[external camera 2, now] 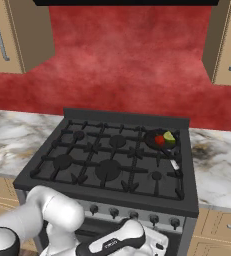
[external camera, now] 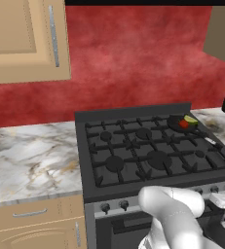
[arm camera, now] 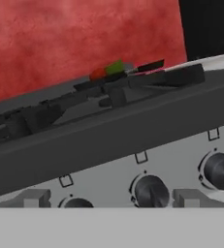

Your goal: Put the bell pepper and lemon wedge in the pan. Then turn on the rear right burner and set the heat to medium.

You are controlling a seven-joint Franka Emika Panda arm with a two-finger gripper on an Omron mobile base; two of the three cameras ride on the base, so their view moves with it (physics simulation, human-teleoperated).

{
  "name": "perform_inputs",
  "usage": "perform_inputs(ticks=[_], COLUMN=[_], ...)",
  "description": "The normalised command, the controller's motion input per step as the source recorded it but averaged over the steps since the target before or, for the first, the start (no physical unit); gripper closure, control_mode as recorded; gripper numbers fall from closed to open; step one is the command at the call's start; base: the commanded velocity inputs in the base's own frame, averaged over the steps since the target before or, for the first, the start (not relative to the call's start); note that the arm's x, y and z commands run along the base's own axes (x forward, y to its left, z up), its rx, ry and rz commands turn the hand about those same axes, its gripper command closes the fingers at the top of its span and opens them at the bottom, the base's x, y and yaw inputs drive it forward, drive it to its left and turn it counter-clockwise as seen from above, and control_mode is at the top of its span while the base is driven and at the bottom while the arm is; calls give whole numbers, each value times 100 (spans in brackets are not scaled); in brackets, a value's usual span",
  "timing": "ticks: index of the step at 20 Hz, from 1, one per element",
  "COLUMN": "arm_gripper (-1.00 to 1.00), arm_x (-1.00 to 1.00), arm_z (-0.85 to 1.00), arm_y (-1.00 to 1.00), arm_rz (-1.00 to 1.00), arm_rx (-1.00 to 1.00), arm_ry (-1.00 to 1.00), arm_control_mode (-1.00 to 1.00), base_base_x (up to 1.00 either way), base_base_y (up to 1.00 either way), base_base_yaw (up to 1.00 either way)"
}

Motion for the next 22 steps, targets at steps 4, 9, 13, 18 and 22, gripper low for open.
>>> perform_inputs(ticks=[4,9,13,18,22], arm_gripper=[-100,-100,-100,-100,-100], arm_x=[0,0,0,0,0], arm_z=[-11,-5,0,0,0], arm_y=[-12,-15,-14,-14,0], arm_rz=[-1,0,0,0,0], arm_rx=[0,0,-2,-10,-16], arm_ry=[-5,-6,-3,0,3], arm_control_mode=[-100,-100,-100,-100,-100], base_base_x=[0,0,0,0,0], base_base_y=[0,0,0,0,0], base_base_yaw=[0,0,0,0,0])
